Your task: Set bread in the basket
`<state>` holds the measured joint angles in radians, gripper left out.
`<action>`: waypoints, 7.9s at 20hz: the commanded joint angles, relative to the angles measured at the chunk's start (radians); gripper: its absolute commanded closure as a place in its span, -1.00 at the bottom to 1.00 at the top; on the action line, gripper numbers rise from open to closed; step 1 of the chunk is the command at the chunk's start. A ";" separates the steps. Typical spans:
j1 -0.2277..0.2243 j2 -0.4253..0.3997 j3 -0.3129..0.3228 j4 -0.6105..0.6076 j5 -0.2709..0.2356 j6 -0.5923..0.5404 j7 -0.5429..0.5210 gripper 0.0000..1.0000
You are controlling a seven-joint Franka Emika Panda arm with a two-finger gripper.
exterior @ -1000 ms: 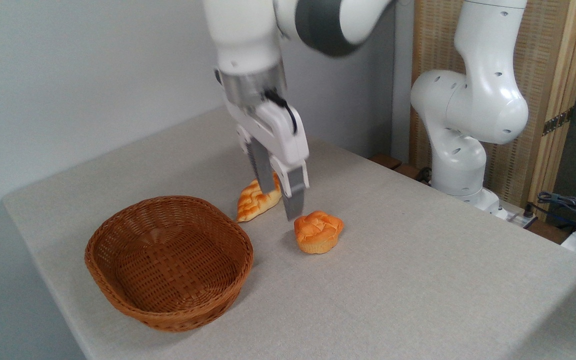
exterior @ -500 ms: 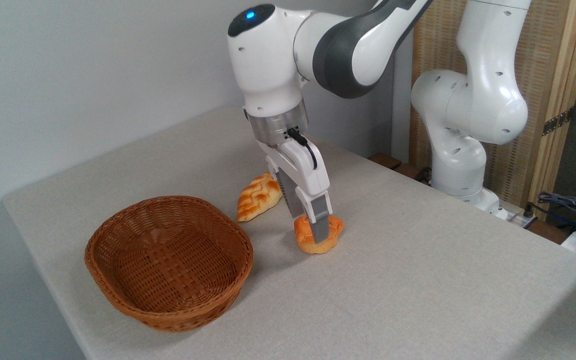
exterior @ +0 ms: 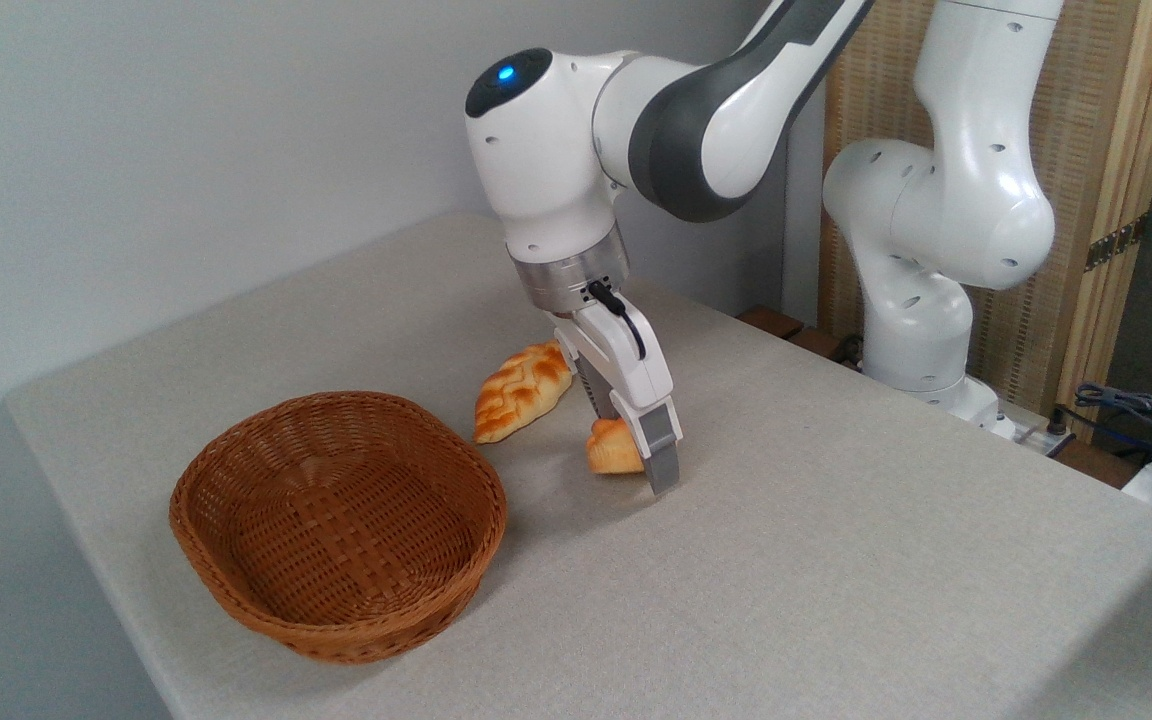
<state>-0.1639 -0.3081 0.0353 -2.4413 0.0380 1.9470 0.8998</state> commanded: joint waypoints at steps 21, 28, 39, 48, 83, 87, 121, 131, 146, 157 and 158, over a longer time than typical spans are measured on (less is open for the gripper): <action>-0.014 -0.002 0.021 -0.022 0.052 0.024 0.038 -0.02; -0.014 -0.003 0.032 -0.007 0.053 0.024 0.034 -0.02; -0.014 0.000 0.052 0.031 -0.017 0.024 0.039 -0.02; -0.014 0.099 0.055 0.277 -0.106 -0.020 0.025 -0.09; 0.007 0.429 0.072 0.524 -0.449 0.257 -0.025 -1.00; 0.007 0.428 0.075 0.524 -0.449 0.256 -0.024 -1.00; 0.024 0.240 0.107 0.754 -0.138 -0.309 -0.038 -1.00; 0.009 0.299 0.109 0.837 -0.099 -0.339 -0.093 -1.00; 0.053 0.290 -0.001 0.840 -0.044 -0.344 -0.145 -1.00; 0.093 0.290 0.020 0.829 -0.050 -0.344 -0.133 -1.00; 0.095 0.290 0.028 0.831 -0.050 -0.344 -0.131 -1.00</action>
<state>-0.0823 -0.0217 0.0423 -1.6241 -0.0222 1.6301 0.7668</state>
